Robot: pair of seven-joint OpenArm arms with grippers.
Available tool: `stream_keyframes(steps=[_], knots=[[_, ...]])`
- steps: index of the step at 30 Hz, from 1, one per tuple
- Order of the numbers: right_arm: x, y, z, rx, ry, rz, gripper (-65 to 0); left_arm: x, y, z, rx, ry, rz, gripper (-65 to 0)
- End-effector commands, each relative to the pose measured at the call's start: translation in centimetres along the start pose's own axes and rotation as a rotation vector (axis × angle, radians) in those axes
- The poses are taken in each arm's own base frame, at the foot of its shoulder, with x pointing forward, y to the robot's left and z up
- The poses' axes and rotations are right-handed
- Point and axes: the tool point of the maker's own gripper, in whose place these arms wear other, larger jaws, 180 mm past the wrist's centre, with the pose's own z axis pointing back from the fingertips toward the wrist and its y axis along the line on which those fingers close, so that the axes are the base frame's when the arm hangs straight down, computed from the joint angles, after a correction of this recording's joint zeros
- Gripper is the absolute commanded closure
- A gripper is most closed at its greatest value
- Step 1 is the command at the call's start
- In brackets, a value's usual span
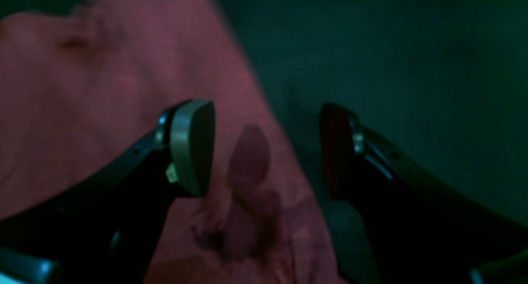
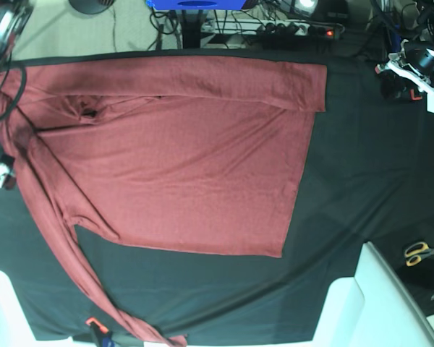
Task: Fold the T-shirt properly
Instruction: 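Grasp the shirt's side edge with the right gripper and tug it outward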
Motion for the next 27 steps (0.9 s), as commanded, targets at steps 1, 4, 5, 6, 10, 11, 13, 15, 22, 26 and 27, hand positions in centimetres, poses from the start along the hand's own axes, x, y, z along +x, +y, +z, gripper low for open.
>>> stream_keyframes(steps=[1, 4, 5, 6, 10, 11, 13, 15, 22, 26, 27], knots=[[2.1, -0.8, 0.1, -0.003, -0.047, -0.008, -37.7, 1.0, 0.2, 0.5, 0.0, -0.03, -0.014, 0.0], [1.2, -1.5, -0.9, 0.001, -0.026, -0.068, -37.7, 0.9, 0.2, 0.5, 0.001, -0.029, -0.015, 0.0], [0.8, -1.5, -1.2, 0.004, -0.021, -0.076, -37.7, 0.9, 0.2, 0.5, 0.001, -0.029, -0.015, 0.0], [0.5, -1.2, -1.4, 0.007, -0.012, -0.064, -37.7, 0.9, 0.2, 0.5, 0.001, -0.029, -0.015, 0.0], [-1.7, -0.4, -1.9, 0.018, 0.063, 0.02, -37.7, 1.1, 0.2, 0.5, 0.0, -0.033, -0.016, 0.0], [-2.2, -0.5, -1.9, 0.016, 0.07, 0.015, -37.7, 1.1, 0.2, 0.5, 0.0, -0.033, -0.016, 0.0], [-2.7, -0.4, -1.9, 0.017, 0.079, 0.017, -37.7, 1.1, 0.2, 0.5, 0.0, -0.033, -0.016, 0.0], [-3.0, -0.4, -1.9, 0.017, 0.086, 0.014, -37.5, 1.1, 0.2, 0.5, 0.0, -0.033, -0.016, 0.0], [-2.9, -0.3, -2.0, 0.019, 0.085, 0.017, -16.1, 1.2, 0.2, 0.5, 0.0, -0.035, -0.016, 0.0], [-2.6, -0.2, -2.0, 0.019, 0.078, 0.02, -0.8, 1.1, 0.0, 0.3, -0.005, -0.032, -0.017, 0.0], [-2.6, -0.3, -1.9, 0.018, 0.078, 0.021, -0.6, 1.1, 0.0, 0.3, -0.005, -0.032, -0.017, 0.0]])
